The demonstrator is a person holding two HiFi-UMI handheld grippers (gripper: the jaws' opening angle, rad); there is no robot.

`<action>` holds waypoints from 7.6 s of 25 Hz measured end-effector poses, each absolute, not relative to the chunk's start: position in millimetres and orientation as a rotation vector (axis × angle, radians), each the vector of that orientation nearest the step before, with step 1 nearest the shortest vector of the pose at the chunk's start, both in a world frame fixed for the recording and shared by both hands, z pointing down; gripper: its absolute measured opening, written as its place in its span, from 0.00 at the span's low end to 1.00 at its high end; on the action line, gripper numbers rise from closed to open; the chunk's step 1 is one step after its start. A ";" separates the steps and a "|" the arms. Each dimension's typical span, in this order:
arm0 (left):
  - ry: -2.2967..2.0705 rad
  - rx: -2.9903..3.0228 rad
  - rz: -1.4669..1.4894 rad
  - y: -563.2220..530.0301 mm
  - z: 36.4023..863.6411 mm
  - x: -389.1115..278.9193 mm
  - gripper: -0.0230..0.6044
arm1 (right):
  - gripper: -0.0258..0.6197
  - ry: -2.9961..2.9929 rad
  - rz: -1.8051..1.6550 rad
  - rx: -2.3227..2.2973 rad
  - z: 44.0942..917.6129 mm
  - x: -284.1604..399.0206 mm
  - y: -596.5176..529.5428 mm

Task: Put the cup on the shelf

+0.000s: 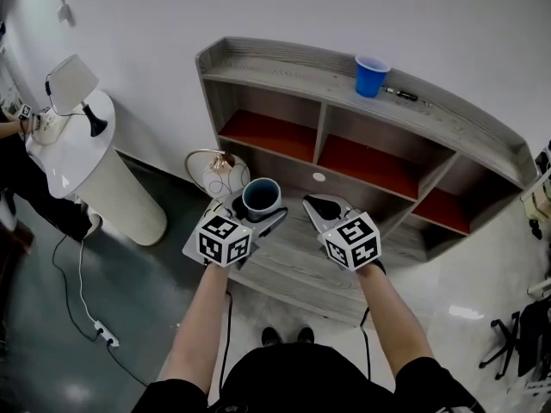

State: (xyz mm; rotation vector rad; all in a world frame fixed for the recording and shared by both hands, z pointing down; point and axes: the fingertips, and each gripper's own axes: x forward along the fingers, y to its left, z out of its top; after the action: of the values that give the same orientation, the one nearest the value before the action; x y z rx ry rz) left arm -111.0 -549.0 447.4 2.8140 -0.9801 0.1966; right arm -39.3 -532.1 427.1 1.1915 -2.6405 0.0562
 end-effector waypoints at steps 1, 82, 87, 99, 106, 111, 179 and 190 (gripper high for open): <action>-0.985 2.812 0.200 -548.2 448.0 -110.8 0.62 | 0.06 -2.642 0.059 1.189 428.2 -38.8 -531.5; -1.247 2.675 0.300 -753.8 381.6 -33.7 0.63 | 0.06 -2.737 -0.057 1.182 364.7 -9.0 -617.2; -1.260 2.682 0.298 -752.0 381.2 -34.6 0.63 | 0.06 -2.734 -0.058 1.186 364.6 -6.4 -616.7; -1.321 2.704 0.256 -745.7 367.5 -42.9 0.75 | 0.06 -2.735 -0.060 1.185 364.8 -3.9 -613.2; -1.369 2.698 0.174 -723.8 352.9 -62.8 0.80 | 0.06 -2.744 -0.059 1.181 363.3 -4.3 -610.1; -1.393 2.722 0.122 -698.4 337.8 -78.0 0.79 | 0.06 -2.749 -0.059 1.198 359.3 1.5 -606.9; -0.893 2.945 0.056 -430.8 402.2 -75.8 0.03 | 0.06 -2.664 -0.001 1.303 394.6 -14.7 -427.3; -0.835 2.943 0.054 -356.9 415.6 -100.9 0.03 | 0.06 -2.616 0.026 1.351 408.1 -36.0 -350.2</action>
State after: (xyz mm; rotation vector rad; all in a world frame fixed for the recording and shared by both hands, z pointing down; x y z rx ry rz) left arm -100.9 -356.9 415.6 2.9430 -0.8350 0.0538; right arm -36.0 -350.2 408.1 1.3513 -2.6155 0.0256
